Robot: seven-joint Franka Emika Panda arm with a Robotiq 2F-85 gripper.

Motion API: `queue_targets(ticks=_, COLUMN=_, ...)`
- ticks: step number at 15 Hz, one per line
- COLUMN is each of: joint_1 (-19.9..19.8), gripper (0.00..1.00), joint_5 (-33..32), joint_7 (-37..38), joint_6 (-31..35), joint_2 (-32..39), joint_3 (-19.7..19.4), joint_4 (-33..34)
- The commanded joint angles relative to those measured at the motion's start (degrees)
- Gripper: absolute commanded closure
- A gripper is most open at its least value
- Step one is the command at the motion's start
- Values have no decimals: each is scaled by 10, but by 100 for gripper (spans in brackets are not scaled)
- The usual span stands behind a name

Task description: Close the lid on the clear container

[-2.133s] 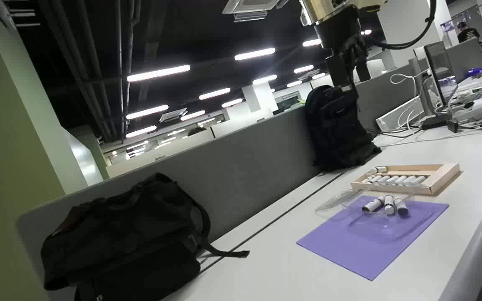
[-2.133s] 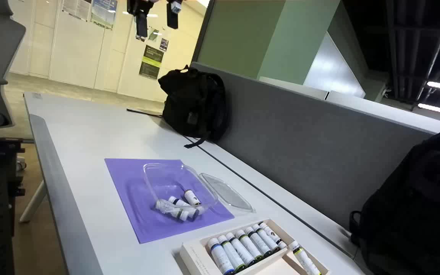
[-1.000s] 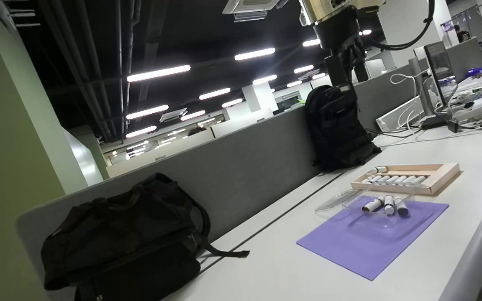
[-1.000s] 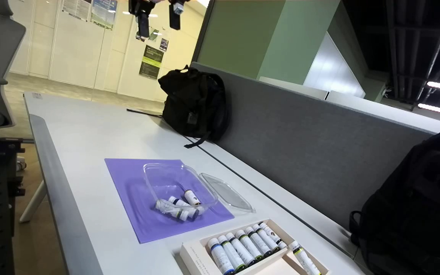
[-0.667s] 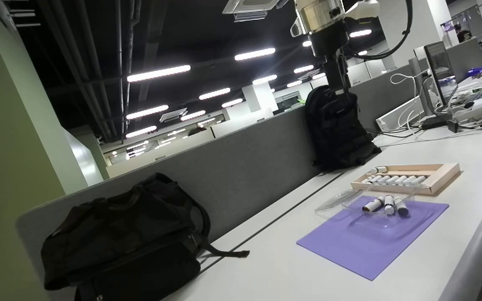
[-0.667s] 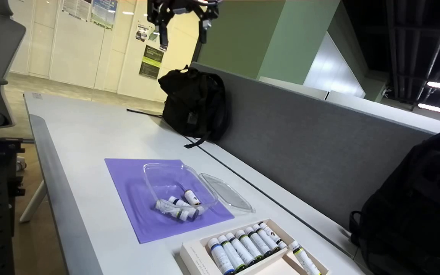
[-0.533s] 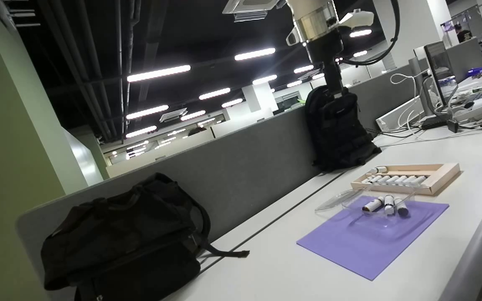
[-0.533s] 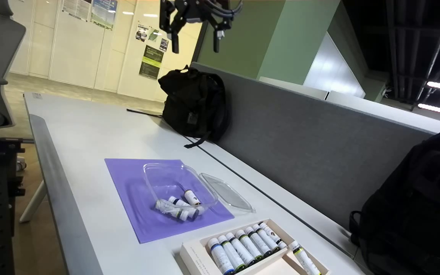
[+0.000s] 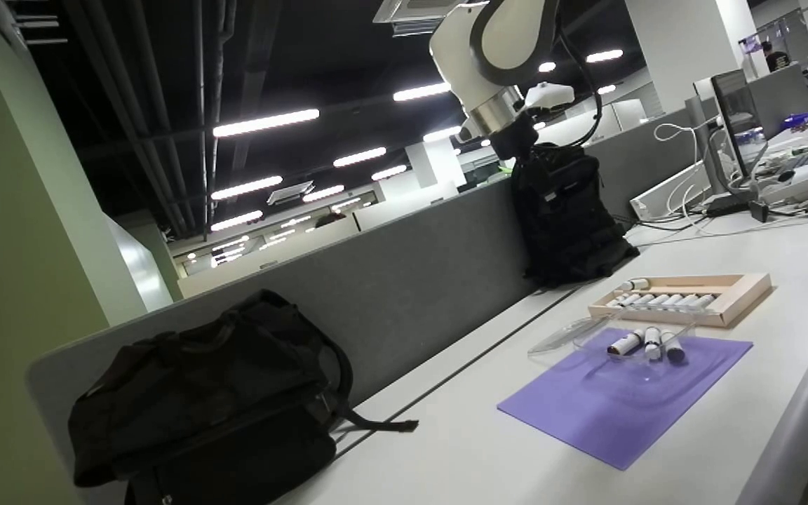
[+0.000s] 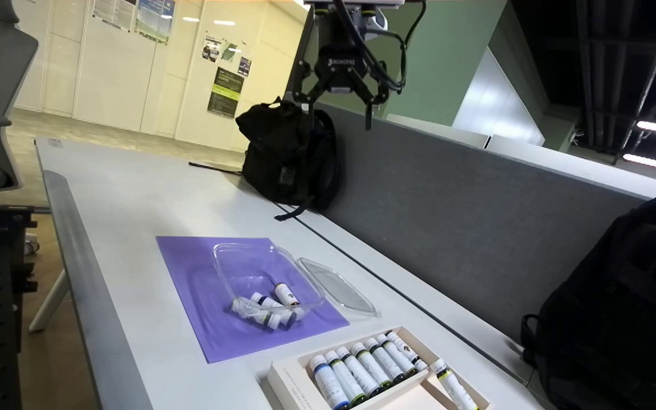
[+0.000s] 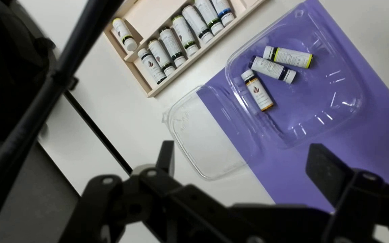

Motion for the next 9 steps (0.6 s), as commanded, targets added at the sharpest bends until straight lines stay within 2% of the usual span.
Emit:
queue_targets(ticks=1, joint_1=8, gripper=0, joint_5=0, joint_7=0, joint_6=-2, joint_2=-2, joint_3=-7, joint_4=-2)
queue_targets(ticks=9, joint_1=9, gripper=0, joint_5=0, joint_7=0, joint_6=-3, joint_2=-24, joint_3=-7, joint_4=-13)
